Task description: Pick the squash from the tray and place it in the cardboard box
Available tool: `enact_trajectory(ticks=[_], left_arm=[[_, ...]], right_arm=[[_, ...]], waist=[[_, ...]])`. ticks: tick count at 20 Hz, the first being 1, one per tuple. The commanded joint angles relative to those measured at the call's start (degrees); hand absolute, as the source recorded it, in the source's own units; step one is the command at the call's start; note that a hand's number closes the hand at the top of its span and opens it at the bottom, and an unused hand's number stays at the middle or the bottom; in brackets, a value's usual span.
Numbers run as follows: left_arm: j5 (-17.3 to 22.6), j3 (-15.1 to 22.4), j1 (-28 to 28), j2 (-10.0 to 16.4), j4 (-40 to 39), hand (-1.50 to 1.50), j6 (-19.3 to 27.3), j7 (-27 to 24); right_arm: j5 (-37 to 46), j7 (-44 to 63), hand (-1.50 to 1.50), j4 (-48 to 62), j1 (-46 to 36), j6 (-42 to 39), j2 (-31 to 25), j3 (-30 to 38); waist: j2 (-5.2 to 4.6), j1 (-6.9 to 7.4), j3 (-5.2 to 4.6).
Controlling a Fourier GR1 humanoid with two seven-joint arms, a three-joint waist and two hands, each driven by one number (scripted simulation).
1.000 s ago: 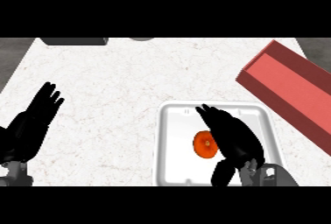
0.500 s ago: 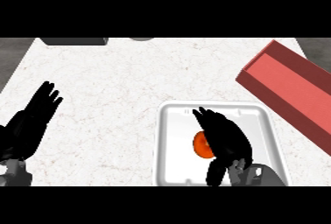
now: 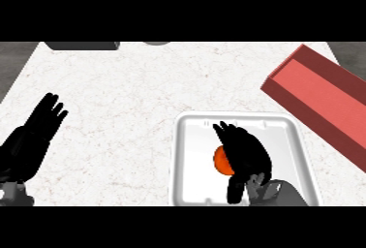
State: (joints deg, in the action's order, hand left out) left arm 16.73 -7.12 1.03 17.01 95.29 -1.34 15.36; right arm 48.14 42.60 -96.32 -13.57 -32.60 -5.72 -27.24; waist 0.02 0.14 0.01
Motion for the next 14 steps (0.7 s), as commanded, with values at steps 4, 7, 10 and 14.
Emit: enact_trajectory(ticks=[4, 7, 10, 14], left_arm=[[-0.2, -2.7, 0.2, -0.6, 0.8, 0.0, -2.0, 1.0], [-1.3, -1.7, 1.6, -1.6, 2.0, 0.0, -0.8, 3.5], [-3.7, -1.8, 1.6, -3.5, -2.6, 0.0, -1.3, -1.6], [-0.7, -4.1, 4.2, -0.3, -0.2, 0.0, -3.2, 5.0]], right_arm=[[2.9, -4.2, -1.5, 5.7, -1.1, -0.7, 0.4, 2.5], [4.6, -6.9, -1.5, 9.1, 0.4, 2.4, 0.8, 1.5], [5.3, -7.4, -1.5, 10.2, -0.3, 1.5, 1.8, 2.9], [7.2, -10.0, -1.5, 12.5, 0.0, 4.0, 1.4, 2.8]], waist=[[-0.01, 0.05, 0.0], [-0.02, 0.04, 0.0], [-0.02, -0.02, -0.01], [-0.02, 0.03, 0.0]])
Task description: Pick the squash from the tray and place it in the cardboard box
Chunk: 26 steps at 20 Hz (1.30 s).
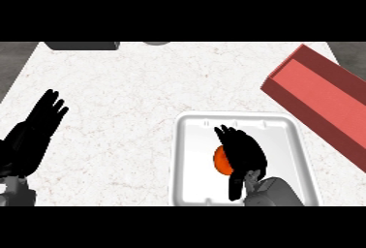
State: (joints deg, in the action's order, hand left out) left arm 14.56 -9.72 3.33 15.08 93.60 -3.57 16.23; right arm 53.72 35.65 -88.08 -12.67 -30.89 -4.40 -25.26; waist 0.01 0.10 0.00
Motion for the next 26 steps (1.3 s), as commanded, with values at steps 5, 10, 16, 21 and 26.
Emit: enact_trajectory(ticks=[5, 10, 16, 21, 26], left_arm=[[-0.9, -0.5, -6.6, -2.4, 4.6, 0.0, -1.7, -0.7], [-3.1, 0.1, -2.5, -2.5, -0.1, 0.0, -2.0, -1.9], [0.0, -2.9, -2.1, -0.9, 3.0, 0.0, -3.5, 2.0], [-1.8, -2.3, -1.4, -2.1, 2.8, 0.0, -2.0, 1.8], [-3.0, -2.3, -3.1, -3.2, 3.7, 0.0, -2.7, 0.8]], right_arm=[[2.4, -4.6, -1.5, 1.8, 2.5, 1.8, -1.2, 1.9], [5.1, -9.7, 1.5, 5.6, 0.1, 7.7, 0.7, 0.2], [6.2, -13.7, 1.5, 9.7, -4.1, 8.0, 0.8, 4.0], [4.6, -23.9, 1.5, 10.7, -4.1, 7.1, -7.5, 8.4], [6.1, -26.0, 1.5, 14.9, -6.2, 8.5, -5.9, 11.4]], waist=[[0.04, 0.12, 0.01], [-0.02, 0.07, 0.01], [0.0, 0.19, 0.01], [-0.01, 0.03, 0.01], [0.01, 0.07, 0.01]])
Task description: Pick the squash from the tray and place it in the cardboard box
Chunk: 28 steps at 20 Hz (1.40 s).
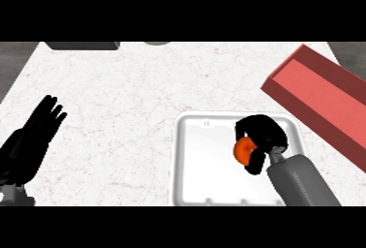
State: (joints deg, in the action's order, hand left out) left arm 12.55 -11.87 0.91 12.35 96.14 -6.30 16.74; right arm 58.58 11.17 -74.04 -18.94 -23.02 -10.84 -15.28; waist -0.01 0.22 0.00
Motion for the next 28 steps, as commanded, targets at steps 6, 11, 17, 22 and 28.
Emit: enact_trajectory(ticks=[6, 11, 17, 22, 28], left_arm=[[-0.6, 0.4, 2.3, -1.4, 1.2, 0.0, 1.7, 2.5], [0.1, -1.2, -1.3, -0.2, 1.4, 0.0, -0.5, 0.8], [-1.2, -0.8, -0.8, -0.8, -1.6, 0.0, -1.1, -2.8], [-1.7, 0.8, -0.1, -2.0, 1.7, 0.0, 1.0, 1.0], [-1.0, -1.0, 5.0, -1.0, -2.7, 0.0, 1.3, 1.0]], right_arm=[[2.1, -4.1, 1.5, -2.3, -1.1, 3.9, -3.9, 4.8], [2.1, 0.2, 1.5, -21.5, 4.2, 1.3, -2.8, 2.1], [0.6, 6.8, 1.5, -36.8, 0.9, -2.6, -1.1, 5.5], [-1.7, 13.8, 1.5, -43.8, -6.4, -7.4, -2.3, 15.1], [-1.5, 13.4, 1.5, -40.2, -7.3, -3.9, -5.9, 23.6]], waist=[[0.03, -0.19, 0.01], [0.26, -0.58, -0.02], [0.33, -0.98, -0.05], [0.35, -0.66, -0.02], [-0.01, -0.54, 0.01]])
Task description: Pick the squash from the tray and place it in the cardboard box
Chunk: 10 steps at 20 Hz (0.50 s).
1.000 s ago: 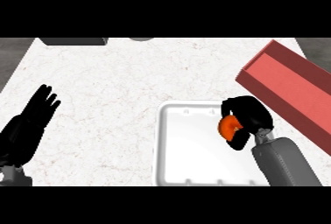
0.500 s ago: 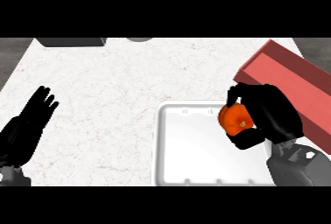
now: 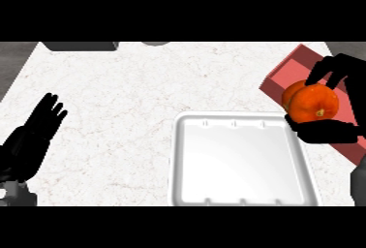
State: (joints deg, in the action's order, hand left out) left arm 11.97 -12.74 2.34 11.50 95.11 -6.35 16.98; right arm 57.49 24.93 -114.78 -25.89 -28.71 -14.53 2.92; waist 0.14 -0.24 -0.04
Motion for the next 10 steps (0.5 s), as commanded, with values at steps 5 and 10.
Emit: enact_trajectory(ticks=[5, 10], left_arm=[[-1.2, 0.9, -1.0, -1.6, -1.6, 0.0, -0.9, -3.8], [-1.6, 0.4, 0.0, -0.9, -1.1, 0.0, 0.1, -1.1]], right_arm=[[-2.5, -2.4, 1.5, 11.3, -8.1, 1.5, -7.1, 10.6], [-3.5, -9.1, 1.5, 18.3, -7.5, 2.3, -13.0, 13.4]], waist=[[-0.18, 0.53, 0.02], [-0.2, 0.5, 0.04]])
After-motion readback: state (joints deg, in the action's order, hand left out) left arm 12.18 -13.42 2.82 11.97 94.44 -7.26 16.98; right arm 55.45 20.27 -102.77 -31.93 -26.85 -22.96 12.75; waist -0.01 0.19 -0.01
